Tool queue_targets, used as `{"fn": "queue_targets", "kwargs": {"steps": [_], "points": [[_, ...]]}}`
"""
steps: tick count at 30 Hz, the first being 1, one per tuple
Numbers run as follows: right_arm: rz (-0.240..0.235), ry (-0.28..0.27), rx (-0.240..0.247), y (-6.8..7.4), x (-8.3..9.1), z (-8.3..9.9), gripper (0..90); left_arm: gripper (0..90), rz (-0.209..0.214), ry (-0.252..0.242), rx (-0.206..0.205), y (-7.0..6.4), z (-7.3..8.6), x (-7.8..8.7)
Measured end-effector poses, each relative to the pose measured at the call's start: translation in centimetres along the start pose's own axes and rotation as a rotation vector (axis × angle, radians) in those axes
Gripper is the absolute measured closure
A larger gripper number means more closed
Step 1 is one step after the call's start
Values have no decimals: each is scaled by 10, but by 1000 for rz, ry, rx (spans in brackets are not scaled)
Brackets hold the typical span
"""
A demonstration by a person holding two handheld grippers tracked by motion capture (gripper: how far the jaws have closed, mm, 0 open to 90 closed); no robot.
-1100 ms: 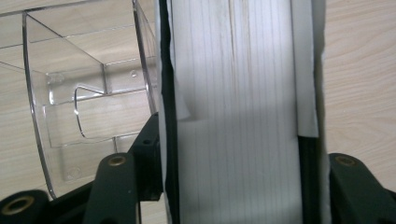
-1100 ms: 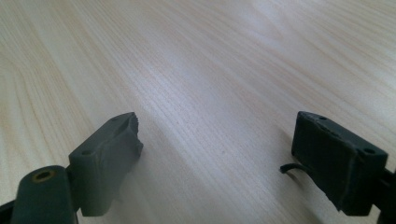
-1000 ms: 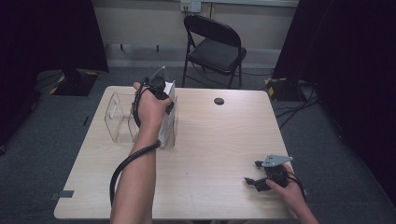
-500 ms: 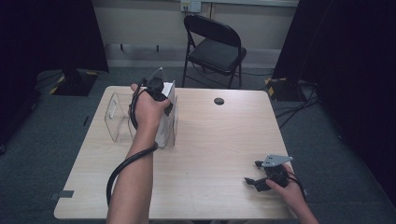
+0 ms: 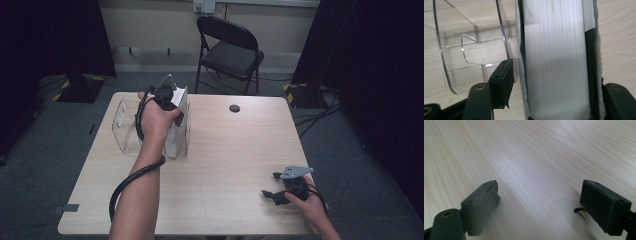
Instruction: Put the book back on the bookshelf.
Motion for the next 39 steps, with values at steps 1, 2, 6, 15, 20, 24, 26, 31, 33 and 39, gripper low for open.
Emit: {"fn": "queue_targets", "kwargs": {"steps": [1, 2, 6, 15, 20, 24, 26, 31, 33, 39], "points": [[0, 0, -1, 0, 0, 0, 140, 381, 3, 1, 4, 0, 1, 0], [0, 0, -1, 0, 0, 0, 140, 378, 2, 3, 4, 0, 1, 0], [0, 0, -1, 0, 0, 0, 140, 363, -3, 2, -10, 2, 3, 1], [0, 0, -1, 0, 0, 0, 140, 345, 14, 4, -10, 5, 10, 2], [0, 0, -1, 0, 0, 0, 140, 342, 18, 6, -18, 6, 13, 3], [0, -1, 0, 0, 0, 0, 140, 330, 18, 11, -14, 7, 17, 3], [0, 0, -1, 0, 0, 0, 140, 326, 29, 8, -4, 8, 19, 3], [0, 0, -1, 0, 0, 0, 140, 325, 31, 6, -26, 13, 22, 4], [0, 0, 0, 0, 0, 0, 140, 326, 32, 11, -28, 12, 25, 4], [0, 0, -2, 0, 0, 0, 140, 307, 52, 16, -44, 15, 31, 5]]}}
Point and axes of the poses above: each handheld gripper's, and its own axes: x roughly backward along the jaws, z roughly out of its underside, y roughly to its left, the point moved 2 cm from there along -x, roughly forward along the jaws, and after that the axes turned 7 degrees about x, right-handed, at the moved point
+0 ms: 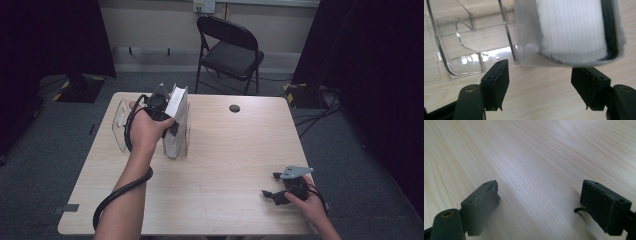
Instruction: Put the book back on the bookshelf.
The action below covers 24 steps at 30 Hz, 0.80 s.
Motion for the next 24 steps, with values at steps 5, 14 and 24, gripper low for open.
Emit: {"fn": "queue_targets", "kwargs": {"steps": [5, 14, 24], "points": [[0, 0, 0, 0, 0, 0, 140, 302, 16, -10, -17, 2, 7, 0], [2, -2, 1, 0, 0, 0, 140, 298, 41, -24, -45, 1, 17, 1], [1, -1, 1, 0, 0, 0, 140, 302, 70, -34, -69, -1, 28, -1]]}}
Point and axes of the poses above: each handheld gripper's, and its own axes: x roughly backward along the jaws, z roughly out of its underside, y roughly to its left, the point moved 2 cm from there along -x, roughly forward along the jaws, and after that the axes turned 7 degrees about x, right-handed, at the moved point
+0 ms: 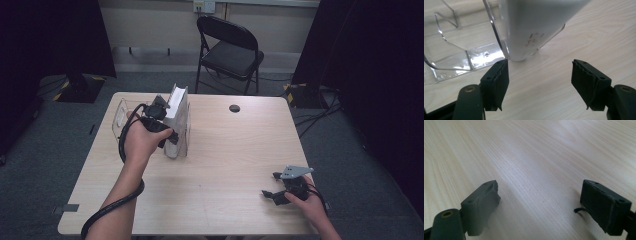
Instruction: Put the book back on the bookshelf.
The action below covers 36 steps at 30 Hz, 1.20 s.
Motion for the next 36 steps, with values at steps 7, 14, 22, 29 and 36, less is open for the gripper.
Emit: {"fn": "queue_targets", "kwargs": {"steps": [7, 14, 22, 29, 36], "points": [[-1, 1, -1, 0, 0, 0, 140, 291, 20, -6, -32, -1, 7, -3], [-1, 0, 2, 0, 0, 0, 140, 258, 32, -8, -32, -3, 12, -9], [-1, 0, 0, 0, 0, 0, 140, 245, 51, -19, -33, -5, 16, -15], [0, 0, 0, 0, 0, 0, 140, 215, 72, -22, -74, -13, 19, -20], [0, 0, 0, 0, 0, 0, 140, 214, 84, -37, -109, -23, 21, -20]]}}
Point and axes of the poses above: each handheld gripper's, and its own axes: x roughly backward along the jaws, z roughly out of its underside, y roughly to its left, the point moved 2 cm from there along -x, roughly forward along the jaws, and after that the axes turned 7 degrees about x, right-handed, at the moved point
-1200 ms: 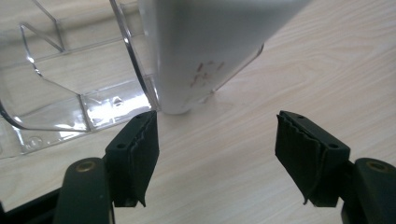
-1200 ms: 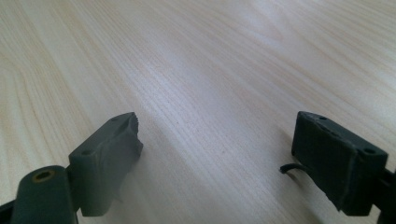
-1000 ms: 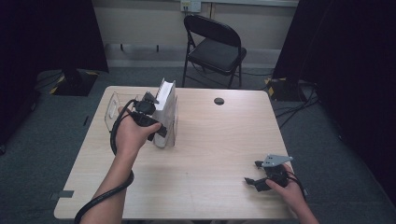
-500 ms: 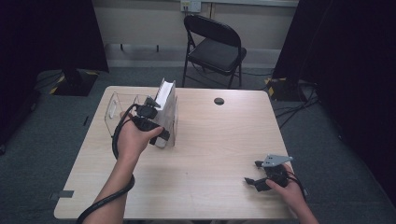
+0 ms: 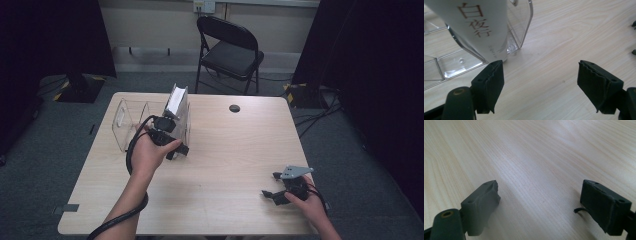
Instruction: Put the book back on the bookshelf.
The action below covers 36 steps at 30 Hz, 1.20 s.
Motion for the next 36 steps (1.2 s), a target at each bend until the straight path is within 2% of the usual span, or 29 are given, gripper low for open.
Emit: {"fn": "queue_targets", "kwargs": {"steps": [5, 9, 13, 36], "points": [[0, 1, 0, 0, 0, 0, 140, 210, 18, -8, -10, -6, 2, -3], [-2, 0, 2, 0, 0, 0, 140, 209, 24, 6, -20, -11, 4, -7], [-2, 0, 2, 0, 0, 0, 140, 204, 29, 11, -47, -14, 6, -12], [-2, 1, 2, 0, 0, 0, 140, 201, 66, 10, -72, -25, 14, -33]]}}
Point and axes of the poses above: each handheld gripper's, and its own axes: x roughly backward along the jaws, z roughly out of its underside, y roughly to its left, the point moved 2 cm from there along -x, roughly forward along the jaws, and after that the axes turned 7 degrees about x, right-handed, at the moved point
